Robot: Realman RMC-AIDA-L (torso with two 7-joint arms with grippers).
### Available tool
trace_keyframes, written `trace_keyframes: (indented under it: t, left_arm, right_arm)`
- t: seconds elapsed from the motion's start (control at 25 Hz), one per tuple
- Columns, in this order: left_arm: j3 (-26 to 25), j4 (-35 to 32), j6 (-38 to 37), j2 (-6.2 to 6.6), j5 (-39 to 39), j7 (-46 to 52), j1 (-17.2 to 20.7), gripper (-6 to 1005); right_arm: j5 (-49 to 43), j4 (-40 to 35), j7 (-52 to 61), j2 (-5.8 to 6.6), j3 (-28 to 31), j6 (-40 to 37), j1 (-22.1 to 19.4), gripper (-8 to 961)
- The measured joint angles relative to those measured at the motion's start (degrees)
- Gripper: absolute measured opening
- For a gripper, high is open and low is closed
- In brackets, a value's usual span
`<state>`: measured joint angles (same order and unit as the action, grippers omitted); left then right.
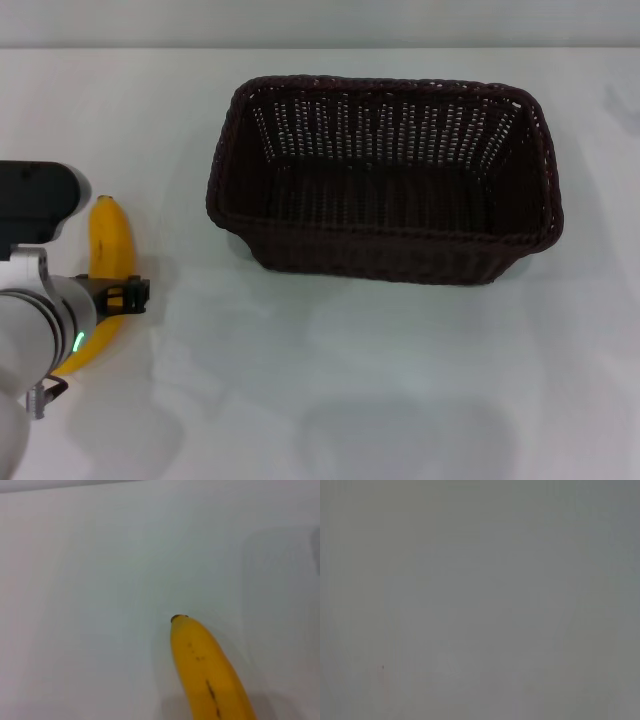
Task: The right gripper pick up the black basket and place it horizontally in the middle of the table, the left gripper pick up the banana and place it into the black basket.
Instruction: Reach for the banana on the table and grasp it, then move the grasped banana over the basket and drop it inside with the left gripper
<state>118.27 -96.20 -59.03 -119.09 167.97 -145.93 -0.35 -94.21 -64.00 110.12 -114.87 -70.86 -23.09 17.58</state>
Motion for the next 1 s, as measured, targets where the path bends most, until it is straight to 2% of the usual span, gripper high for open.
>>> trace_keyframes:
  t: [0.16,0.6,0.92,1.0]
  left_arm:
    - [-0.58,-0.07,-0.01,0.00,-0.02,0.63,0.10,505]
    - [-3.16,-0.17,1.06,0.12,-0.22,0.50,0.08,505]
    - [-6.51,0.70,6.76,0.30,-1.47,-1.93,0.67,505]
    - [-8.06,2.05,10.84,0.28,-2.50,-2.30,0.87,504]
  right_arm:
    - [0.03,-0.24,0.00,0.00,0.02,-0.03,0.00,842]
    - [0.62,-0.32,0.00,0.00,0.03,-0.18,-0.40,842]
    - [0.79,0.15,0.00,0.00,0.11,-0.20,-0.44,842]
    - [0.85,0.24,0.00,0.00,0.12,-0.21,-0.45,842]
